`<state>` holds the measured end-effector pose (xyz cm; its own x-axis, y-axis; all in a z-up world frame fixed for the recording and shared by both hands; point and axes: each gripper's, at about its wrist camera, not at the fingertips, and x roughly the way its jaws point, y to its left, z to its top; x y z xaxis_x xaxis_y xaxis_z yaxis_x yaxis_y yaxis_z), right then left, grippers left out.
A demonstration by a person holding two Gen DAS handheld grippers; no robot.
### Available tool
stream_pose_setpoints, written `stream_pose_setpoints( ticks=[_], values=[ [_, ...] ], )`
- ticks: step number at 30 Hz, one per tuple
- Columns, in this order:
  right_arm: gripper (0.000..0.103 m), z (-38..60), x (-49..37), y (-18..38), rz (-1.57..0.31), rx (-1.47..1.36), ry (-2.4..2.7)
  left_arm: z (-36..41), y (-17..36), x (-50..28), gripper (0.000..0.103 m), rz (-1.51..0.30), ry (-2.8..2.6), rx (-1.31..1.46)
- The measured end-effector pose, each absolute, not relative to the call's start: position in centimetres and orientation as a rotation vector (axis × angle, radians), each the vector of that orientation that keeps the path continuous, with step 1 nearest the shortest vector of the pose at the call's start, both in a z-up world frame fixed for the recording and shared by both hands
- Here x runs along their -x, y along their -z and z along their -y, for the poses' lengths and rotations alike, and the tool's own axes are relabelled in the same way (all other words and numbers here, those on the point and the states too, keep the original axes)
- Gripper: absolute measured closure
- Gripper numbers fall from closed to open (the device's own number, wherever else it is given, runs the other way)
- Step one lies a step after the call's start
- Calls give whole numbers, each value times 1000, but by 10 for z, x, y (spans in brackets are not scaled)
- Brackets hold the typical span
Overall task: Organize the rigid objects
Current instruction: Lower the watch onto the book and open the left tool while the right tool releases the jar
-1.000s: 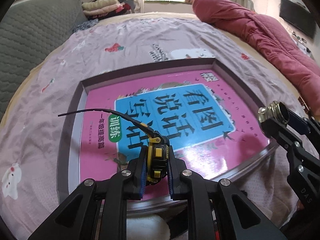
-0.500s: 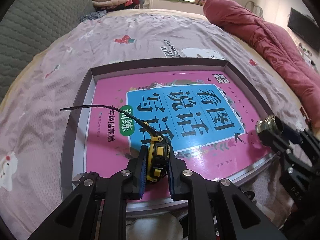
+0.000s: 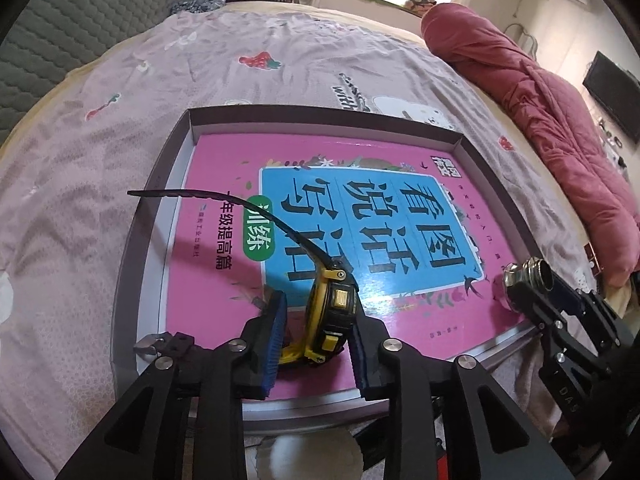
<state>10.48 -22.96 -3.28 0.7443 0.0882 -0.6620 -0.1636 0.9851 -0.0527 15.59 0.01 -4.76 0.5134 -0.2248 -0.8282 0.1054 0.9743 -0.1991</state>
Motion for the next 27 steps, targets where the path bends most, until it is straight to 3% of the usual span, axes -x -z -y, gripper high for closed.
stream_pose_setpoints(
  ticks=[14, 21, 27],
  values=[
    [65, 236, -100, 31, -708, 92, -130, 1, 41, -153, 56, -992, 160, 83],
    [59, 233, -96, 29, -694, 102, -135, -13, 26, -151, 47, -949, 151, 136],
    [58, 234, -92, 27, -684, 105, -133, -25, 19, -149, 45, -924, 134, 155]
  ],
)
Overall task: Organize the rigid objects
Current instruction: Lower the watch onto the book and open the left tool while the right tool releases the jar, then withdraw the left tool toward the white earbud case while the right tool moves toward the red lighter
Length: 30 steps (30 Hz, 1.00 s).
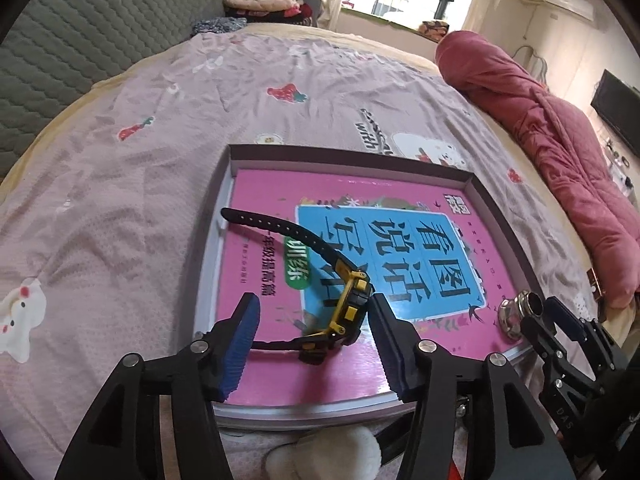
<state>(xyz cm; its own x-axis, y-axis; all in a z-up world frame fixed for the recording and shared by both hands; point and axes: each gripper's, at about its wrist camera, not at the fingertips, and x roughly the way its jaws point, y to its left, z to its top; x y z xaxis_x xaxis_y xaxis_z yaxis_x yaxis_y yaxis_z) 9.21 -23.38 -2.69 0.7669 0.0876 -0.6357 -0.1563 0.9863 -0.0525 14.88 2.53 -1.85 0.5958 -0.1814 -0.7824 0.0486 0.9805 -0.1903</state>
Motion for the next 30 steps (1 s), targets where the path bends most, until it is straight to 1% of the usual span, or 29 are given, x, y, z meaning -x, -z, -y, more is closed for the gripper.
stream_pose_setpoints(
  ticks=[5, 7, 8, 15, 18, 20, 30],
  values=[
    [57, 236, -90, 24, -675, 102, -128, -31, 15, -146, 45, -912, 115, 149],
    [51, 236, -88, 23, -671, 103, -123, -33, 13, -145, 45, -906, 122, 156],
    [51, 237, -88, 21, -668, 98, -121, -34, 12, -143, 45, -902, 123, 154],
    [50, 242, -84, 14, -656, 74, -120, -34, 1, -133, 44, -881, 140, 152],
    [50, 241, -80, 9, -648, 72, -123, -32, -5, -127, 40, -874, 141, 143],
    [50, 241, -77, 6, -641, 70, -127, -32, -9, -124, 39, -868, 139, 137],
    [50, 231, -60, -6, -619, 82, -154, -40, -19, -106, 38, -864, 125, 133]
  ],
)
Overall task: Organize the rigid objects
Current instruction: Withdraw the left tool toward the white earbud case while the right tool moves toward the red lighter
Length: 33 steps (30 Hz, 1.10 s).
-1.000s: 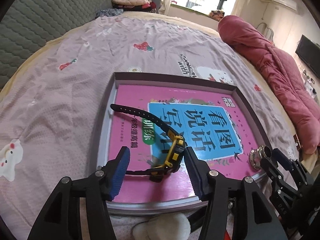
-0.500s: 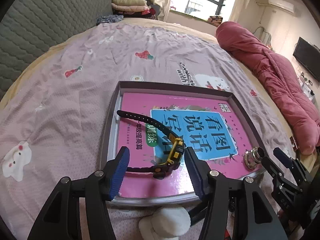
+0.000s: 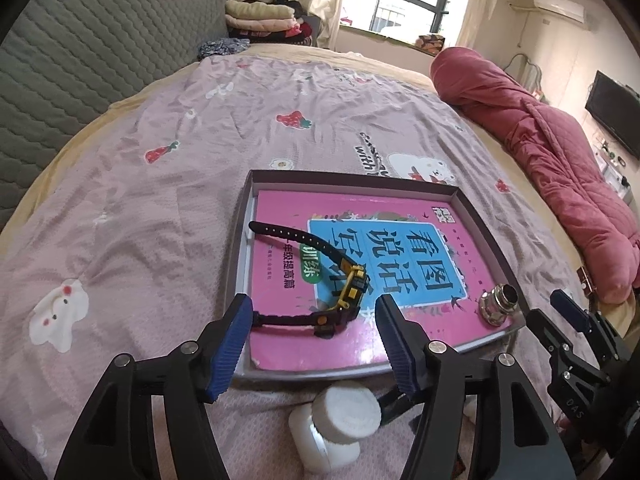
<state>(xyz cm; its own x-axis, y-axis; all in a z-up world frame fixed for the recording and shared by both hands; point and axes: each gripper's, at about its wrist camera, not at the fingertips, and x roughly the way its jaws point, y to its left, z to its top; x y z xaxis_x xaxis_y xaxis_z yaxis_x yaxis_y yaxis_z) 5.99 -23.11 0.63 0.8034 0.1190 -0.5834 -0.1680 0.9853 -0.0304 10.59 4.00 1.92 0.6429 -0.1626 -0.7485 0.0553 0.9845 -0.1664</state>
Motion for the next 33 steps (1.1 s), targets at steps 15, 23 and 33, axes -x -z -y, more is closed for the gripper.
stream_pose_setpoints(
  ticks=[15, 23, 33],
  values=[
    [50, 218, -31, -33, -575, 94, -170, -35, -31, -73, 37, -868, 130, 87],
    [50, 208, -17, -35, -571, 125, -187, -30, -24, -59, 36, -888, 141, 76],
    [50, 209, -10, -36, -585, 122, -186, -28, -15, -48, 36, -916, 147, 56]
  ],
)
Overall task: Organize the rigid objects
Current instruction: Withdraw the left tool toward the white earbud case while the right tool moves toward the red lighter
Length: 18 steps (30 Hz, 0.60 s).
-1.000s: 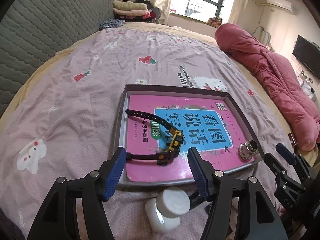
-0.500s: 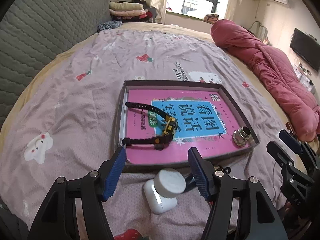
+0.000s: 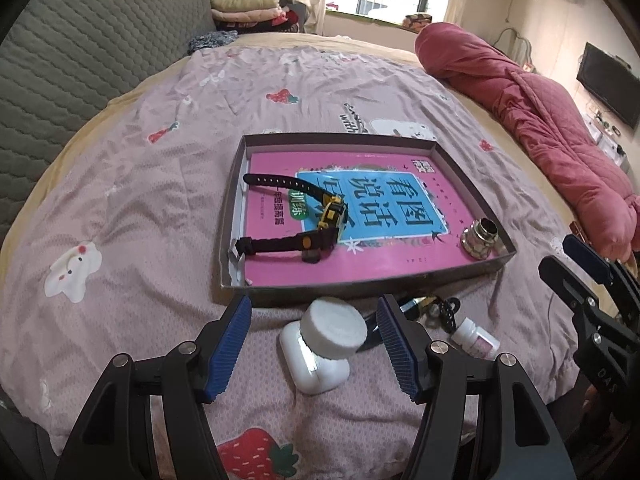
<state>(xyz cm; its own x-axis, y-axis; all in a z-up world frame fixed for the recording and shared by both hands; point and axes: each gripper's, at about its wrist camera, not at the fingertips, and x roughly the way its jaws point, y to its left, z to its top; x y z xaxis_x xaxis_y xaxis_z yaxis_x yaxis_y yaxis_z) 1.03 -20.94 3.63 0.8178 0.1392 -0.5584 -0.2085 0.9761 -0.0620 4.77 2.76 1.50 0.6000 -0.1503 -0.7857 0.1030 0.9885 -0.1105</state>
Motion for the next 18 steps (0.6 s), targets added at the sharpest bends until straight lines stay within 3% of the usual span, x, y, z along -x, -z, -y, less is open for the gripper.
stream_pose_setpoints(
  ticks=[18],
  values=[
    [50, 201, 3, -32, -621, 135, -233, -26, -3, -36, 36, -958, 151, 26]
  ],
)
